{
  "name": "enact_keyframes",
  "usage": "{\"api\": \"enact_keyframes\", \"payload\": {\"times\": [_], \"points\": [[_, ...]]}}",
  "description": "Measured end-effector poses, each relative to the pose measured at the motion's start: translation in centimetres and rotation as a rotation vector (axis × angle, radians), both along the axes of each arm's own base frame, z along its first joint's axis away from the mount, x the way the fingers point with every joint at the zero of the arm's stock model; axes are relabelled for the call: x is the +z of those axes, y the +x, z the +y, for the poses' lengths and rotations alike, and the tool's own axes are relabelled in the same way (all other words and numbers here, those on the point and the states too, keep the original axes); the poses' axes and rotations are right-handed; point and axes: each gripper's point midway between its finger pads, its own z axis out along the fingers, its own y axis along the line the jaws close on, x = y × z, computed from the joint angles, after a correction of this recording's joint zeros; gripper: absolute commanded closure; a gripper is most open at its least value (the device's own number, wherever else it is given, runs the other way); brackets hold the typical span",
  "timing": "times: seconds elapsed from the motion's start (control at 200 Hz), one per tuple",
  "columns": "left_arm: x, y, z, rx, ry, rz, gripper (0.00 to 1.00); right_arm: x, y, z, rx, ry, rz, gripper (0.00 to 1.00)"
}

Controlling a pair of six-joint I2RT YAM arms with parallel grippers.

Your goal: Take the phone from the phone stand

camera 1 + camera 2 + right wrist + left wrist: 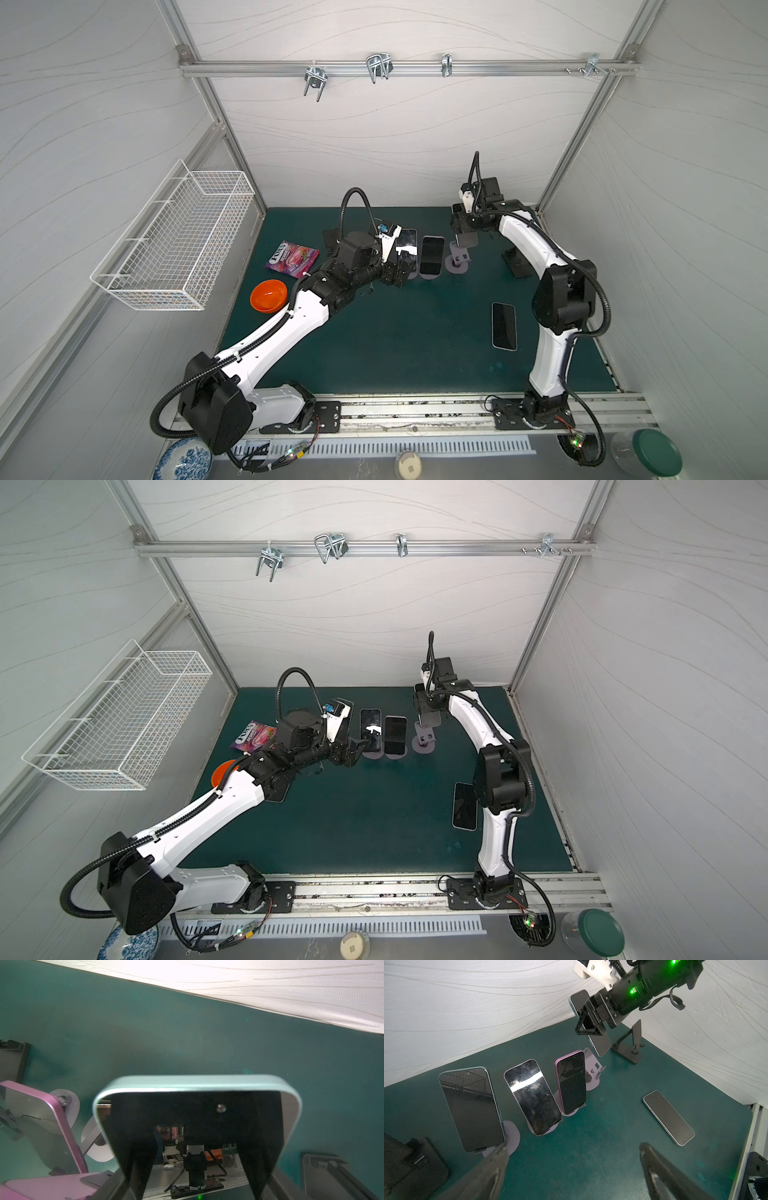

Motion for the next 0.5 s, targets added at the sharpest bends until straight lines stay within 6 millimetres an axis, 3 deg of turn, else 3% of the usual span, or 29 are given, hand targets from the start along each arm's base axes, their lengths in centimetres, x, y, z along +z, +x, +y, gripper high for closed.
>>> {"api": "enact_keyframes", "payload": {"times": [0.335,0.5], "points": [[-0.3,-0.4,0.3,0.007,-0.008,0.014,0.01,0.7,-0.5,0.1,-0.008,0.023,0.003,0.51],[-0.6,-0.7,0.4,0.02,-0.024,0.052,0.01,1.8,-2.3,-0.3,-0.024,0.051,0.003,0.55]]}}
